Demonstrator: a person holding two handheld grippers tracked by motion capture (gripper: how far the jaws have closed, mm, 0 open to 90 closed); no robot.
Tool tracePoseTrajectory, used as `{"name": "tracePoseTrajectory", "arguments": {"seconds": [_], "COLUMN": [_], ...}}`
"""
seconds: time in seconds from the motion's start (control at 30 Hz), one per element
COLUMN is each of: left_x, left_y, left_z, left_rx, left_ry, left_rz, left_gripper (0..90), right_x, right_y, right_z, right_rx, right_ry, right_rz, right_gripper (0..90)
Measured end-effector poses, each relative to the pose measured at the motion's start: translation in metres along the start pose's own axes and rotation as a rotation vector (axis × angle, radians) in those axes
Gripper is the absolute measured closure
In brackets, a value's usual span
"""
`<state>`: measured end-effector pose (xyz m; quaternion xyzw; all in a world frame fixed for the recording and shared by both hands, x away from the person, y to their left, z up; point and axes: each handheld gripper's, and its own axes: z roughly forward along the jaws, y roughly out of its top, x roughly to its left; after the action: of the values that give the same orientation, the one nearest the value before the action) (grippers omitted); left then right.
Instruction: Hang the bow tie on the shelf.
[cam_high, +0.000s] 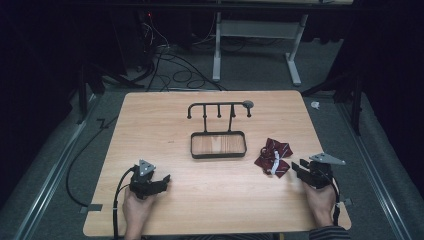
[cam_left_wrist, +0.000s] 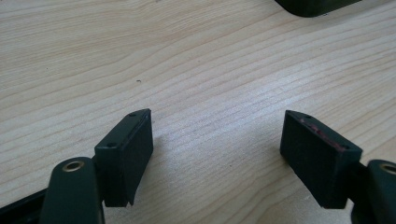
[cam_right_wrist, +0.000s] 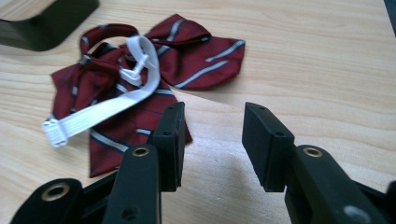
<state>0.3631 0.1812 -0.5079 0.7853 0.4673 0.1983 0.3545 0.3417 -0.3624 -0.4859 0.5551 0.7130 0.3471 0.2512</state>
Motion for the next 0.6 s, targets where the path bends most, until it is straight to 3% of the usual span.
{"name": "tracePoseTrajectory", "arguments": {"seconds": [0.6], "left_x": [0.000], "left_y": [0.000], "left_z": [0.000], "left_rx": [0.000], "left_ry": [-0.002], "left_rz": [-0.001], "left_gripper": [26.1], "right_x": [0.022], "right_y": [0.022], "right_z": [-0.001], "right_rx": [-0.001], "right_ry": [0.114], "right_rz": [-0.070], "right_gripper": [64.5]}}
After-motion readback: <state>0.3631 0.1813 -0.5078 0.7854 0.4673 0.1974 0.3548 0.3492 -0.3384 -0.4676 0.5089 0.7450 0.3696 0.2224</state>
